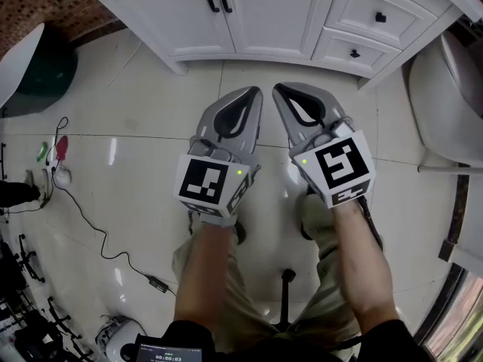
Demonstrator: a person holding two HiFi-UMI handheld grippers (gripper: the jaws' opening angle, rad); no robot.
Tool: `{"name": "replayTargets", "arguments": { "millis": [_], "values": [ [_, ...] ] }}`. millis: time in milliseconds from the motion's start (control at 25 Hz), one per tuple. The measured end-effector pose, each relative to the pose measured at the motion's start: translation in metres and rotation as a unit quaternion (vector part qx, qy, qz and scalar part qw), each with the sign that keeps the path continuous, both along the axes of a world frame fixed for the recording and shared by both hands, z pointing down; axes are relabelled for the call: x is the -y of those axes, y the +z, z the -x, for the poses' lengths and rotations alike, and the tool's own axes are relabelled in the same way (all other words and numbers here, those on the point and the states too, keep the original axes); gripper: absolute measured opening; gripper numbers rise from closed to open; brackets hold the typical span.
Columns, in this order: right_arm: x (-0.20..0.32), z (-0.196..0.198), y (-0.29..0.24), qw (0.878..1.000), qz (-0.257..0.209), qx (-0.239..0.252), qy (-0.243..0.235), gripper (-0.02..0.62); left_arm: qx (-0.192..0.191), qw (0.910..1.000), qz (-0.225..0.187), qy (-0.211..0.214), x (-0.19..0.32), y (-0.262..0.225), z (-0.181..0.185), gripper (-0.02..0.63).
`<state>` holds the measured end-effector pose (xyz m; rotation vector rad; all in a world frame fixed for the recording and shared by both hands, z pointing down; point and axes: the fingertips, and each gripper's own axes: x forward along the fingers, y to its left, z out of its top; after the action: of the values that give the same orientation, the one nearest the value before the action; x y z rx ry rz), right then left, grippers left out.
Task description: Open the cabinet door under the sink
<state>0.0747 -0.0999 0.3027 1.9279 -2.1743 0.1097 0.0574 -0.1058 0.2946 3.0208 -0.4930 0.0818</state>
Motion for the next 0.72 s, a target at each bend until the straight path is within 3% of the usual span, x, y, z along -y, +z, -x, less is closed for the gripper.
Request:
{"name": "replayTargets", "arguments": {
  "millis": [440, 720],
  "values": [
    [0.060, -0.009, 0.020, 1.000, 0.013, 0.007, -0.014, -0.008, 0.013, 0.9997, -0.010, -0.017, 0.055, 0.010, -0.007, 0.017],
    [0.103, -0.028, 0.023, 1.000, 0.013, 0.023, -0.012, -0.008, 0.015, 0.9995, 0.003, -0.029, 0.100, 0.022, -0.020, 0.017]
  ]
}}
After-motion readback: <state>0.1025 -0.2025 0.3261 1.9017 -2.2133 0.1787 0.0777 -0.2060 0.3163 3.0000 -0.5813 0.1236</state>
